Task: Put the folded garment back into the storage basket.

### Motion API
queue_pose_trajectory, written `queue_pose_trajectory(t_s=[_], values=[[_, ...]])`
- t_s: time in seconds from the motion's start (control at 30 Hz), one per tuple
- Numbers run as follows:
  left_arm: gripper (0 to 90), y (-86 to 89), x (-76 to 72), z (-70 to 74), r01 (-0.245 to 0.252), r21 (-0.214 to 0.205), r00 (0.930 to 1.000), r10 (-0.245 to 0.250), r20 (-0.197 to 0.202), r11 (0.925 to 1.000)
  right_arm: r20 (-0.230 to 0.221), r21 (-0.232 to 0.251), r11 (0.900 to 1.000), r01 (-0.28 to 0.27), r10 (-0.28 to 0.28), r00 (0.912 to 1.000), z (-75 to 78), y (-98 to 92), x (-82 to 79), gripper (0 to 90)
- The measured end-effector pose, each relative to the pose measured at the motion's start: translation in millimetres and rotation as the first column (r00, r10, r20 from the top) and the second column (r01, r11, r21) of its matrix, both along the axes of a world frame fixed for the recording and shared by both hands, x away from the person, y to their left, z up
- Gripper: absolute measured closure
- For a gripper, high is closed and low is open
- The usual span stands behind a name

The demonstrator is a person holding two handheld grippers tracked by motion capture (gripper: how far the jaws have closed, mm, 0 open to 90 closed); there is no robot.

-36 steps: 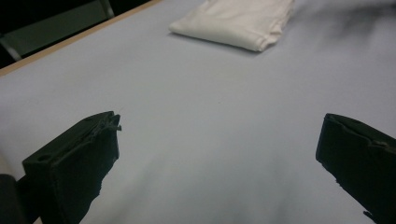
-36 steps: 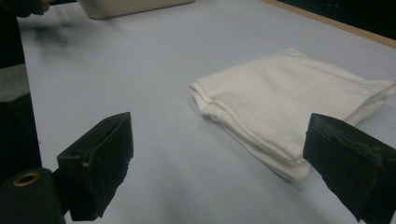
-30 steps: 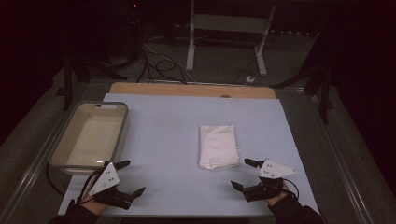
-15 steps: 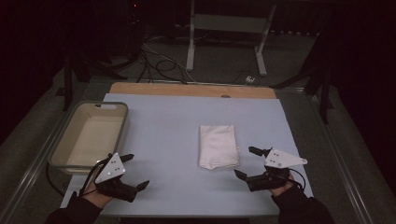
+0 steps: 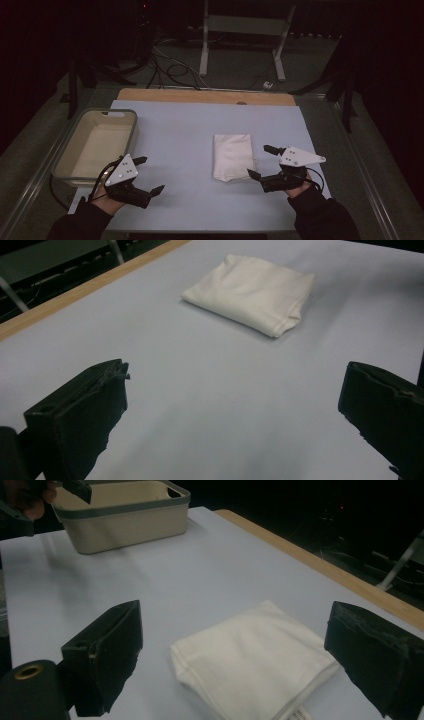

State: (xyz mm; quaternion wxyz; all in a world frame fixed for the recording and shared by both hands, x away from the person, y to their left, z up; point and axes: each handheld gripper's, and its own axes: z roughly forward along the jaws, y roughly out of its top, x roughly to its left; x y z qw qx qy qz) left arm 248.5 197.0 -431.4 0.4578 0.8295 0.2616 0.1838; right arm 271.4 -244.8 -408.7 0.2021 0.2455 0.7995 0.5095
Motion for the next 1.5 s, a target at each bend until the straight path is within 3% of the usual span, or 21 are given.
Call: queue_pose_trajectory(t_s=[0.2,0.8,1.0,1.27,1.5], values=[[0.0,-9.0,5.9,7.9,0.009,-0.008,1.0,-0.009,-0.002,0.9999,0.005,-0.009,0.9999,0.006,-0.006,1.0,6.7,5.5,14.7,8.8],[0.0,-35.2,30.8,18.9,-0.088,0.038,0.9951,0.09,-0.041,0.9954,-0.02,-0.032,0.9988,0.037,-0.037,0.9991,11.9,8.8,49.8,8.8],[0.0,-45.4,35.0,18.7,-0.116,0.026,0.9918,0.117,-0.051,0.9929,-0.032,-0.028,0.9991,0.031,-0.032,0.999,8.1,10.1,58.8,8.8],[0.0,-57.9,45.4,14.5,-0.111,0.006,0.9909,0.111,-0.077,0.9938,-0.059,-0.032,0.9983,0.048,-0.05,0.997,2.5,12.9,71.8,8.8],[0.0,-68.0,51.9,8.4,-0.13,0.023,0.9865,0.131,-0.098,0.9913,-0.081,-0.031,0.9984,0.047,-0.049,0.9955,-4.8,14.3,78.4,8.8]])
